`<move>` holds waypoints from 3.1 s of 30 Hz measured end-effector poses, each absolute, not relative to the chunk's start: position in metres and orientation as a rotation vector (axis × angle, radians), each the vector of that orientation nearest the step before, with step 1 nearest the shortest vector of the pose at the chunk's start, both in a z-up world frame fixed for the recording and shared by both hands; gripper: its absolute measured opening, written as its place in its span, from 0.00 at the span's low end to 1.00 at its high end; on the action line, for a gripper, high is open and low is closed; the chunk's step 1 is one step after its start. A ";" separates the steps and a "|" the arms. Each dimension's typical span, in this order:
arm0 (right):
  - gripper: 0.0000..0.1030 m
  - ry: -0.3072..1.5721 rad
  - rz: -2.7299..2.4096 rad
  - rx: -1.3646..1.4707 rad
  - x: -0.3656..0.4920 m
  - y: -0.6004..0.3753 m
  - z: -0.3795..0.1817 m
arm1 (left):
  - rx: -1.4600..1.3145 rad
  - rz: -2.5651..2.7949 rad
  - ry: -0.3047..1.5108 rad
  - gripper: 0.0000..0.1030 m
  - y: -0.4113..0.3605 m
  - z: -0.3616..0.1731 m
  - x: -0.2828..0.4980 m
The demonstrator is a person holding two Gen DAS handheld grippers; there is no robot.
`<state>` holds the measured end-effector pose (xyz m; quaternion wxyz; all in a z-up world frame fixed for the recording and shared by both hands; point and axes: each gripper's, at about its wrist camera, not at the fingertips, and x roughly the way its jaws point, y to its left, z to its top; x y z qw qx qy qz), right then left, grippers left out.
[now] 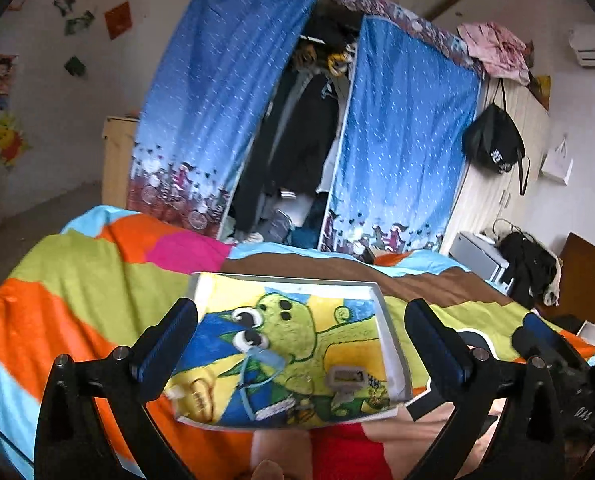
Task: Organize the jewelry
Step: 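Lift both tools from the tray and move back toward the pile, then grasp the last silver rings with the left tool while the right tool grasps the black bead necklace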
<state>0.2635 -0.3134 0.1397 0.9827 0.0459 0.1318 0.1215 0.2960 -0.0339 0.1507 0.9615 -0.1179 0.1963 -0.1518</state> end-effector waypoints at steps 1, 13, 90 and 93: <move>1.00 0.255 0.250 0.095 0.256 -0.310 0.143 | -0.240 -0.301 0.393 0.99 -0.030 0.151 0.289; 1.00 0.203 0.317 0.046 0.167 -0.270 0.144 | -0.229 -0.193 0.352 0.99 0.016 0.143 0.181; 0.99 0.930 0.727 -0.016 0.301 -0.196 -0.105 | -0.044 -0.392 0.926 0.26 -0.021 -0.102 0.193; 0.91 0.949 0.722 -0.025 0.305 -0.188 -0.111 | -0.065 -0.377 0.923 0.26 -0.018 -0.101 0.192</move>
